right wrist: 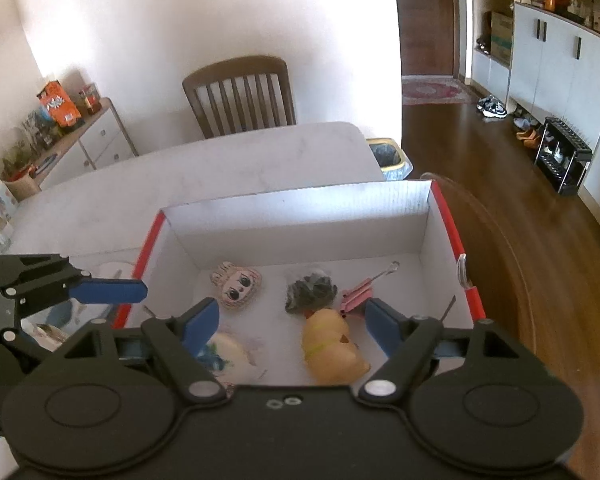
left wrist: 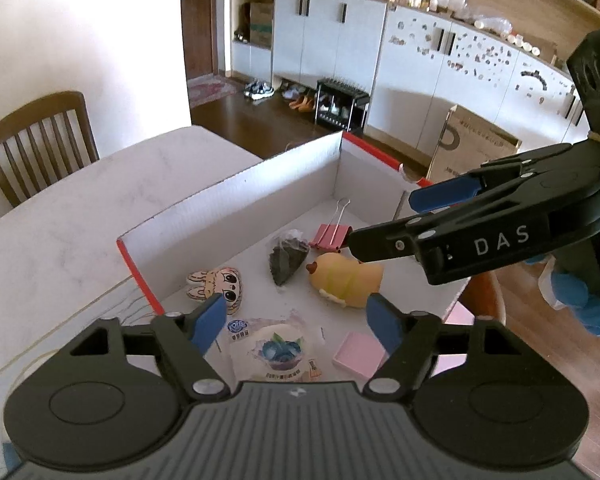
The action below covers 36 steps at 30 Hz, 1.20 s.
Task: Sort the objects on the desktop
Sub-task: 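Lift both open tools out of the box and return over the table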
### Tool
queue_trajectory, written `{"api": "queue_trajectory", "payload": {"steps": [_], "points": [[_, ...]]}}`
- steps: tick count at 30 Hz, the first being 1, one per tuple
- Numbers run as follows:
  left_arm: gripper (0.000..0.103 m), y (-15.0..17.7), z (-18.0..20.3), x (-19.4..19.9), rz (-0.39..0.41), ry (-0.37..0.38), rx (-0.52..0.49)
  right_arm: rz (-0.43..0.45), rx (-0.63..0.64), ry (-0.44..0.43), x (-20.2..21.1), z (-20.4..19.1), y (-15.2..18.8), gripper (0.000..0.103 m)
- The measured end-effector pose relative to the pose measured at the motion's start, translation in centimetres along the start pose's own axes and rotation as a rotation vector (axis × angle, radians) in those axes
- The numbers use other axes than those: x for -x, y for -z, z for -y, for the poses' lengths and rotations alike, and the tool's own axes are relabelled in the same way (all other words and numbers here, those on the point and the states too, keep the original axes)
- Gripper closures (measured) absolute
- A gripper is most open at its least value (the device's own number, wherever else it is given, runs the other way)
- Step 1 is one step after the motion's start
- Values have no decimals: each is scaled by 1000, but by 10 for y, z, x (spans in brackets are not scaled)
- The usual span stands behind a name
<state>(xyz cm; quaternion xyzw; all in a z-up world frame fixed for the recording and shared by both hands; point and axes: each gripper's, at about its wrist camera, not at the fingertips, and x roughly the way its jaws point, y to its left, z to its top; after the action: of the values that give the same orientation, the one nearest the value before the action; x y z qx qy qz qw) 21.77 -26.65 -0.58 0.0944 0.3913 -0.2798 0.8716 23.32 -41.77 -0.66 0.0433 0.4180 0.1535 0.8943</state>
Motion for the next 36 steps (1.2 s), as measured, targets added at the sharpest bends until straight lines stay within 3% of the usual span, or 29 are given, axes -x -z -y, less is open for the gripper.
{"api": "queue_trajectory", "payload": {"steps": [9, 17, 36], "points": [[18, 16, -9, 35, 58, 10, 18, 38, 5, 5, 16, -25, 10, 20], [4, 37, -24, 67, 113, 6, 36, 68, 22, 4, 26, -57, 20, 19], [3, 96, -73, 138, 156, -18, 97, 76, 58, -11, 33, -134, 47, 19]]}}
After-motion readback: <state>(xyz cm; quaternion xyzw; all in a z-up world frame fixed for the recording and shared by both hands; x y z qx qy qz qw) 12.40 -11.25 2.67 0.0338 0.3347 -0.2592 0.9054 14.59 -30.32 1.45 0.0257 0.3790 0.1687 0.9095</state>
